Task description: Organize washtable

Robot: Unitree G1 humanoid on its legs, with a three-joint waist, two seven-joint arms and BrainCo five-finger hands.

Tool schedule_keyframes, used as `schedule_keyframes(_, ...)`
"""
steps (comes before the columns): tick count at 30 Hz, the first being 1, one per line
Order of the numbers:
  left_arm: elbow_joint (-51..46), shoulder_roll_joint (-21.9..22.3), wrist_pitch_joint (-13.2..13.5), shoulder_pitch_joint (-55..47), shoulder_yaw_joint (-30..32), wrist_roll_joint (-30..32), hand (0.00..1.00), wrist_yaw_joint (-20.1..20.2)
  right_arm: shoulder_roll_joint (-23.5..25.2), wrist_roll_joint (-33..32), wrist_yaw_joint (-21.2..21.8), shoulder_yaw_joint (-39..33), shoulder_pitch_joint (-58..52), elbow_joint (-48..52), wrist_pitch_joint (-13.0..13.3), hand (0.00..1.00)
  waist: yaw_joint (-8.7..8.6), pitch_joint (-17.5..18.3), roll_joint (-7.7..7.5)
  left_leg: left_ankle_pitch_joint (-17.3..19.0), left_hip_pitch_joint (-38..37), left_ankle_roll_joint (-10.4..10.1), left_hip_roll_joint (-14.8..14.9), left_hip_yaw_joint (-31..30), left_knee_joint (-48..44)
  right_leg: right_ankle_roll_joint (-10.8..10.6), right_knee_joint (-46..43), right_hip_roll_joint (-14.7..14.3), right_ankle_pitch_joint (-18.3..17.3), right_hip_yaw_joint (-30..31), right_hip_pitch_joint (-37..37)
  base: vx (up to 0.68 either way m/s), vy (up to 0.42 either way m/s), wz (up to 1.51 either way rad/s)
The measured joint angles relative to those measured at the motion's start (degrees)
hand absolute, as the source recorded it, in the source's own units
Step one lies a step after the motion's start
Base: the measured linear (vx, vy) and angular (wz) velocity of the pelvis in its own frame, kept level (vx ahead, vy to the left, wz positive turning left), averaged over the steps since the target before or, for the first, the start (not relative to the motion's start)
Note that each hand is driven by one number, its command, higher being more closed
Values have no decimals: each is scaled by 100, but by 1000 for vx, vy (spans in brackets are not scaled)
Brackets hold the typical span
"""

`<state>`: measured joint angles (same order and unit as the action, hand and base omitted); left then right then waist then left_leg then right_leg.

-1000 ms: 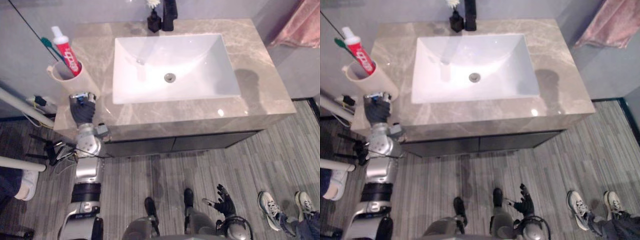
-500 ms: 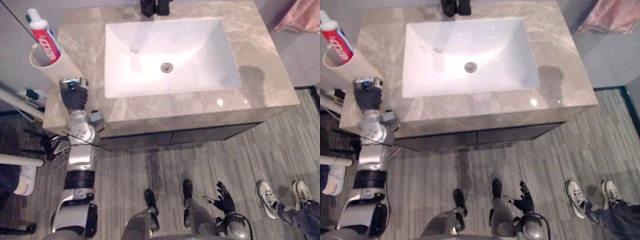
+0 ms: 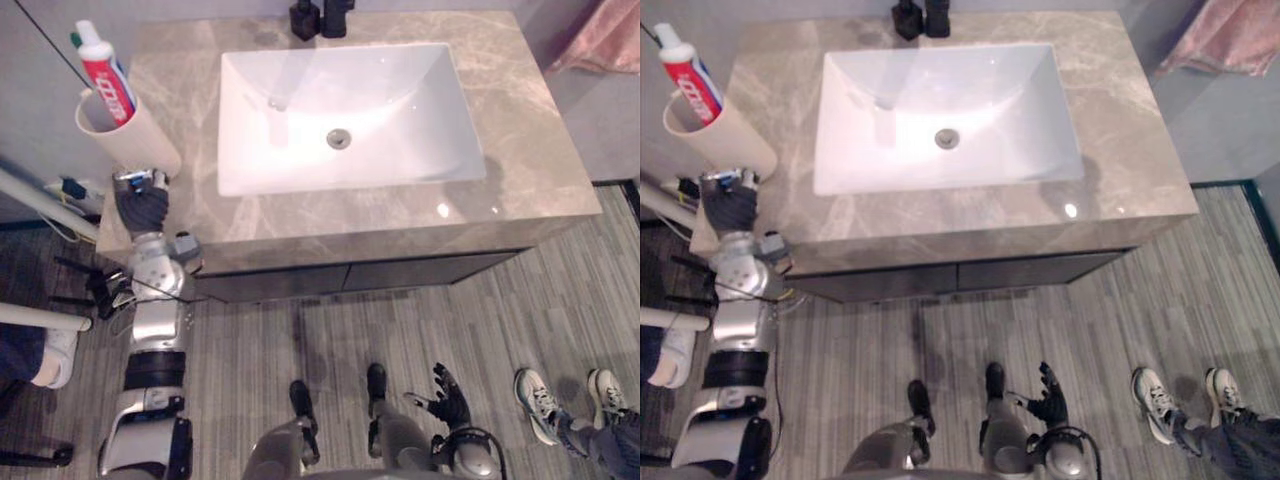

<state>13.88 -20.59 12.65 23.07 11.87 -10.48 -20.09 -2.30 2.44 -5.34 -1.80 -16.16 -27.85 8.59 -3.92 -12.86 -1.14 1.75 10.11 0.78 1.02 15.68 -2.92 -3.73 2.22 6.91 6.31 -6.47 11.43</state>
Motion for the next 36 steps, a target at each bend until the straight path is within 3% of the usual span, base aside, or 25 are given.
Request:
schedule_keyframes(8, -110, -11, 2, -169, 30, -2, 100, 1, -5, 3, 2, 2, 1, -12, -1, 0, 16, -5, 8, -4, -19, 0, -1, -17, 1, 0, -1, 1, 0, -11, -26, 0, 1, 0)
schedule_keyframes(16, -77, -328, 2, -119, 34, -5, 100, -1, -39, 3, -1, 12, 0, -66, -1, 0, 16, -5, 8, -6, -15, 0, -6, -28, 1, 0, -3, 3, 0, -23, -26, 0, 0, 0)
schedule_keyframes(26, 304, -569, 1, 357, 34, -9, 100, -6, -41, 4, -82, 20, 11, -112, -1, 0, 2, -7, 4, -6, 57, 1, -6, -31, -3, 0, -5, 3, 0, -28, 47, 0, 3, 1)
schedule_keyframes(36, 483, -731, 1, 873, 18, -9, 100, -8, -23, 5, -92, 64, 71, -111, 3, 0, -20, -154, -96, 3, 136, 6, -2, 11, -58, 3, -6, 6, 3, 20, 122, 0, 0, 0)
